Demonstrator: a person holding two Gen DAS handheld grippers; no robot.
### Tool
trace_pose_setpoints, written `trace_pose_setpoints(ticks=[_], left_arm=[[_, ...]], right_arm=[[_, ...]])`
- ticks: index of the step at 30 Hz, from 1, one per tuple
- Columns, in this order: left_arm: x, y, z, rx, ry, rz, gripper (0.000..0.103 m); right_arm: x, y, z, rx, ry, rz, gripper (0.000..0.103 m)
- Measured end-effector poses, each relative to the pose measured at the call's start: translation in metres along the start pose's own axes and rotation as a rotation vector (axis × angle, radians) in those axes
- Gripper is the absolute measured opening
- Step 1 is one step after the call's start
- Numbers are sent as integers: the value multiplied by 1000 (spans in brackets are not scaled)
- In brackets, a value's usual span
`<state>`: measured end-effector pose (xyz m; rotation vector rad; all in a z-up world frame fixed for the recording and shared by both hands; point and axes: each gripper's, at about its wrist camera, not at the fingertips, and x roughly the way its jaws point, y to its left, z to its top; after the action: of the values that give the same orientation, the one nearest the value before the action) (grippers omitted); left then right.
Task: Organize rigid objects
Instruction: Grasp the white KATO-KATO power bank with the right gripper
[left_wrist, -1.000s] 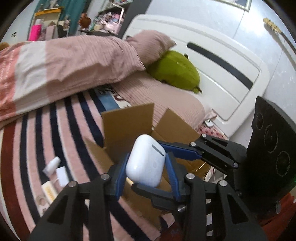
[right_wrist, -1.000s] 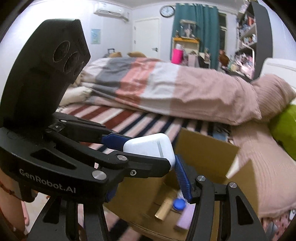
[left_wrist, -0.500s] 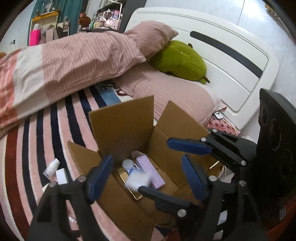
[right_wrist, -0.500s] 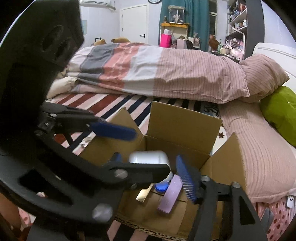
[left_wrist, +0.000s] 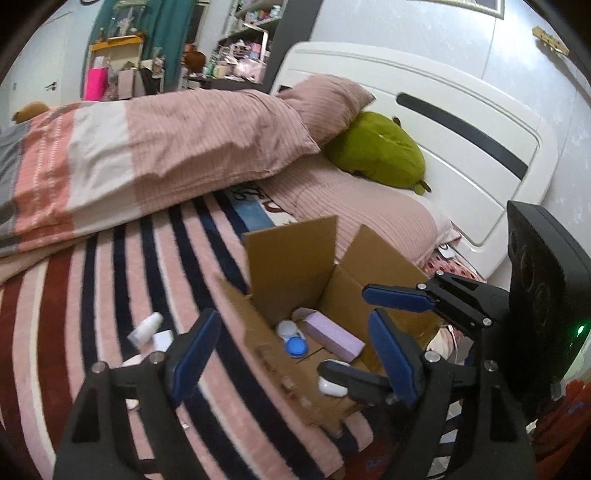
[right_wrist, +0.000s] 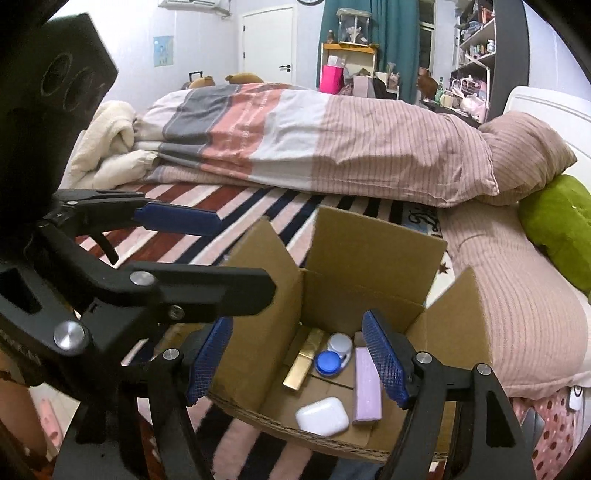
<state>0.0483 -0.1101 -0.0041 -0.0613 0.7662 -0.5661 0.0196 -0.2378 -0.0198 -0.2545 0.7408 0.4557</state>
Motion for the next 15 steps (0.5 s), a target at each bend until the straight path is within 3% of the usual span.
trace_pose_setpoints(ticks=[7,15], left_arm=[[-56,56,-18,-94,-89,126,80],[-97,125,-62,-234,-112,299,84]], right_arm=[[-3,50,29,-65,-83,78,70],[42,126,35,-166,-23,265,70]])
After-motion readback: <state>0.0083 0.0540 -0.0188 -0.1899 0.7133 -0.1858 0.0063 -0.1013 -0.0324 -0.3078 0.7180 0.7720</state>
